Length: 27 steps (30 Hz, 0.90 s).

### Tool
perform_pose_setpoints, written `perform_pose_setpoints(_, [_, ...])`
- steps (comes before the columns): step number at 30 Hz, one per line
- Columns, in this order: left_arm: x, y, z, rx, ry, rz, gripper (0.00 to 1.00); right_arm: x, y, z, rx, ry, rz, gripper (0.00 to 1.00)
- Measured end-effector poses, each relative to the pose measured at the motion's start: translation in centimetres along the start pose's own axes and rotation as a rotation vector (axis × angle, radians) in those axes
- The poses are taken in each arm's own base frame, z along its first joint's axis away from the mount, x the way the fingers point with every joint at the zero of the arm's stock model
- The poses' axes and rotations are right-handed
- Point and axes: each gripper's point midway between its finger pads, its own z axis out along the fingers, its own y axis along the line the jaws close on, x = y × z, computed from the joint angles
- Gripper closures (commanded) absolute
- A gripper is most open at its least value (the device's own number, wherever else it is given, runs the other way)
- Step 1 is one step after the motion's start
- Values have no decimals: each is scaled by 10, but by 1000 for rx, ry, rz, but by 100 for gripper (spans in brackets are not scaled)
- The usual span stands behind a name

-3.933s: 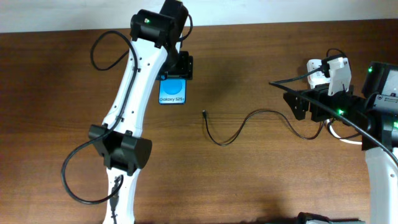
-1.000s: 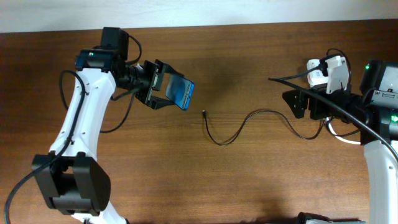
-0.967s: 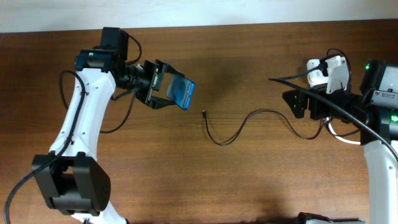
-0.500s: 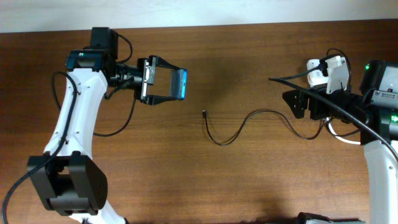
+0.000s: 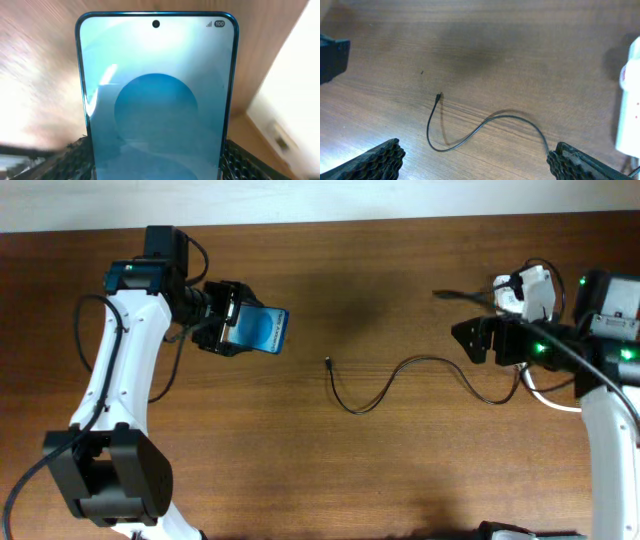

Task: Plug charger to phone and switch on socket
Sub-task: 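Swing the held phone toward the table centre with the left gripper, then move the right gripper toward the phone held by the left gripper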

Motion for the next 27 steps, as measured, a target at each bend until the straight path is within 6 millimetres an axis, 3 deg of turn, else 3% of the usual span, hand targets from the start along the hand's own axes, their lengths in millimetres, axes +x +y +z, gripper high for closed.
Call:
perform_pose_setpoints(7, [-32,12,-3,-72,-200,2,100,5,2,33,-85,71,101,1])
perform_pose_setpoints(14, [-48,30,-9,-155,-305,-18,100,5,52,88,-210,139,49,4])
perform_pose_setpoints(19, [-49,46,-12,-222,-324,-36,100,10,65,98,-232,169,39,4])
perform_pose_setpoints(27, [-50,46,-12,-247,-309,120,100,9,65,99,-227,163,42,4])
